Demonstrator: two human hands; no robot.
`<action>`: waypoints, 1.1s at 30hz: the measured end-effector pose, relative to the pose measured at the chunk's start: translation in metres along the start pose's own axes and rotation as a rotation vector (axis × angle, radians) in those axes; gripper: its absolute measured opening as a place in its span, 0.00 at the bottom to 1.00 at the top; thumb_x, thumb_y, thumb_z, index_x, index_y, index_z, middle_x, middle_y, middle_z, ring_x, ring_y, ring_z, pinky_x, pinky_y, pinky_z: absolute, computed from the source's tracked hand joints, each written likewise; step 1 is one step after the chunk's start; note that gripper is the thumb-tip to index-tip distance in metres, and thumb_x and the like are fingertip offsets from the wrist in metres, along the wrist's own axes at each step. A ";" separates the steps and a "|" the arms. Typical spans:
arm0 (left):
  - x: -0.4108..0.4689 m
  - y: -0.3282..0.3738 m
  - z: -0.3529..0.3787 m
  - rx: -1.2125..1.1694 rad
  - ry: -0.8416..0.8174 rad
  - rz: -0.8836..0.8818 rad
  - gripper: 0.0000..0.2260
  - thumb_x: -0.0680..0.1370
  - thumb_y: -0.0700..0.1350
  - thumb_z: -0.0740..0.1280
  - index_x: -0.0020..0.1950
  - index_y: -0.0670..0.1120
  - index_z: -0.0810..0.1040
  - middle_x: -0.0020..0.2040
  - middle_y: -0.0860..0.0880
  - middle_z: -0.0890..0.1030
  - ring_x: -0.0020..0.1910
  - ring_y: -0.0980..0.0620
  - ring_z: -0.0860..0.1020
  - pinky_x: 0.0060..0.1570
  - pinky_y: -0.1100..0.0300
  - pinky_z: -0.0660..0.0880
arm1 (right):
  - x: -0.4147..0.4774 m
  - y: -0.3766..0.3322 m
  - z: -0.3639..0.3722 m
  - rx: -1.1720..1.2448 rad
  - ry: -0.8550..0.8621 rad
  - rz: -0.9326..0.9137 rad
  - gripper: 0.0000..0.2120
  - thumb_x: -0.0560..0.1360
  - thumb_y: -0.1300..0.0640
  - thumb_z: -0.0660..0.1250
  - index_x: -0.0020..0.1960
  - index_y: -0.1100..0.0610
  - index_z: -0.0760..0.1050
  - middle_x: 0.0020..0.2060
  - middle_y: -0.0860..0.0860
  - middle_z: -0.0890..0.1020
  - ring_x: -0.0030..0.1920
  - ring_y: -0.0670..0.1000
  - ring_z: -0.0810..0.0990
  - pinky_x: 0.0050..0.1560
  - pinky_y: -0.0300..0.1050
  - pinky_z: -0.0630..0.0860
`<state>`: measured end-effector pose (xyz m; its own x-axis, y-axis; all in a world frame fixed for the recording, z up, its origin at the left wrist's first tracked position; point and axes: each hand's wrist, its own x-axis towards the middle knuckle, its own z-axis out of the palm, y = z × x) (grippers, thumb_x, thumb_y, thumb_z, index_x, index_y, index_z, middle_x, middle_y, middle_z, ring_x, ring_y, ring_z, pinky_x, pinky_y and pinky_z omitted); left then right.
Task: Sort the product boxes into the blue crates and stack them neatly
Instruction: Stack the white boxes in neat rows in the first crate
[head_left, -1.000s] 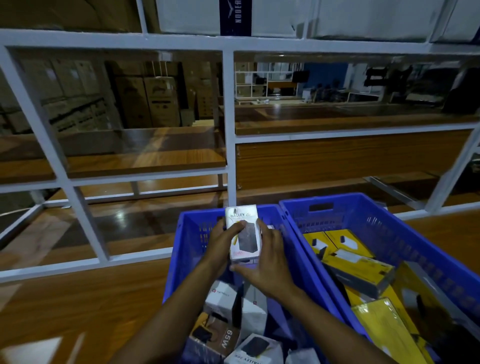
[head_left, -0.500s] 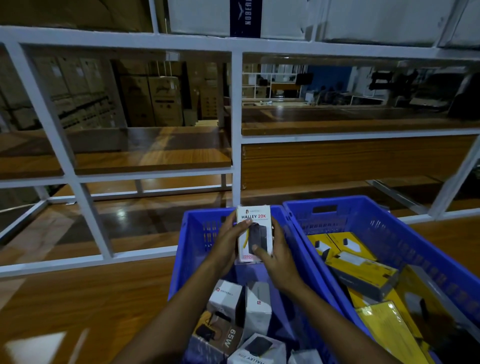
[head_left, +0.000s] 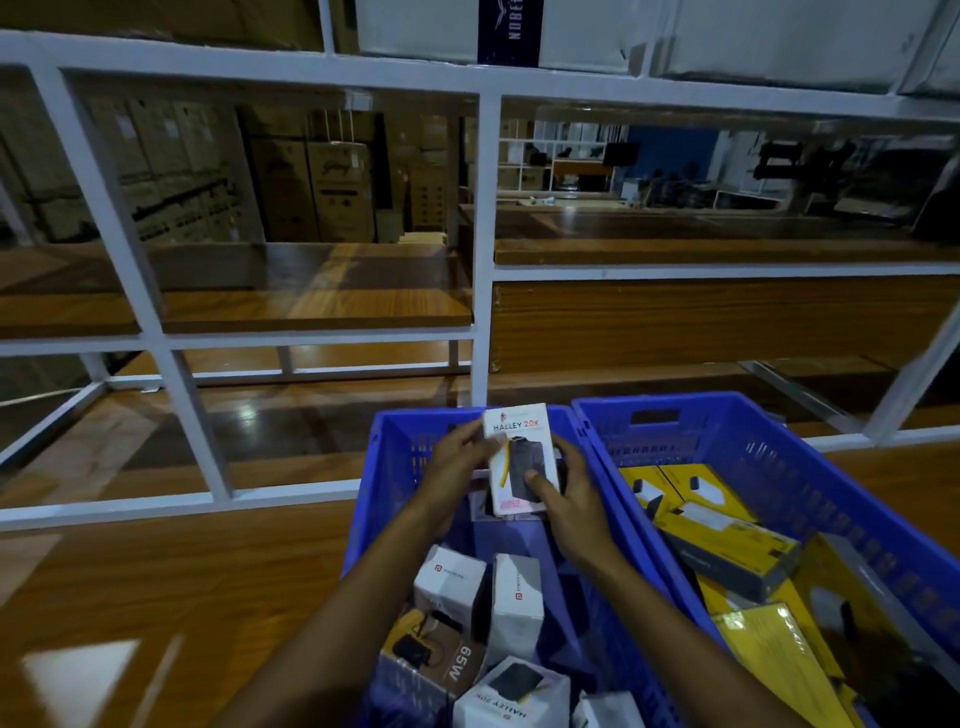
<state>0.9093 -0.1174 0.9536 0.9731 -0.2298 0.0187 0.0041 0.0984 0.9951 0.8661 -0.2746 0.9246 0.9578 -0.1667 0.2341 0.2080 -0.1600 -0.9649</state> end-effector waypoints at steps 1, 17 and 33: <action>0.000 0.000 -0.002 0.057 -0.015 0.005 0.14 0.79 0.47 0.67 0.65 0.48 0.77 0.58 0.47 0.83 0.54 0.49 0.83 0.48 0.56 0.81 | -0.002 0.001 0.000 -0.060 -0.018 -0.014 0.20 0.80 0.59 0.66 0.68 0.46 0.66 0.55 0.37 0.78 0.54 0.40 0.80 0.48 0.33 0.78; 0.005 -0.015 -0.049 0.287 0.180 0.033 0.15 0.78 0.40 0.69 0.65 0.47 0.77 0.57 0.49 0.84 0.54 0.56 0.82 0.52 0.60 0.80 | 0.058 0.018 0.034 -0.298 -0.364 0.044 0.17 0.76 0.62 0.69 0.65 0.54 0.75 0.56 0.51 0.83 0.54 0.53 0.82 0.53 0.55 0.81; 0.040 -0.051 -0.041 0.659 0.510 -0.080 0.13 0.79 0.49 0.67 0.62 0.46 0.81 0.58 0.47 0.83 0.57 0.47 0.81 0.50 0.61 0.72 | 0.096 0.048 0.067 -0.412 -0.313 0.116 0.22 0.69 0.66 0.70 0.62 0.56 0.74 0.51 0.52 0.84 0.51 0.54 0.83 0.51 0.51 0.80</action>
<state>0.9577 -0.0917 0.8995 0.9611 0.2704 0.0570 0.0967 -0.5224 0.8472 0.9807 -0.2335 0.8932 0.9964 0.0823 0.0213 0.0623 -0.5376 -0.8409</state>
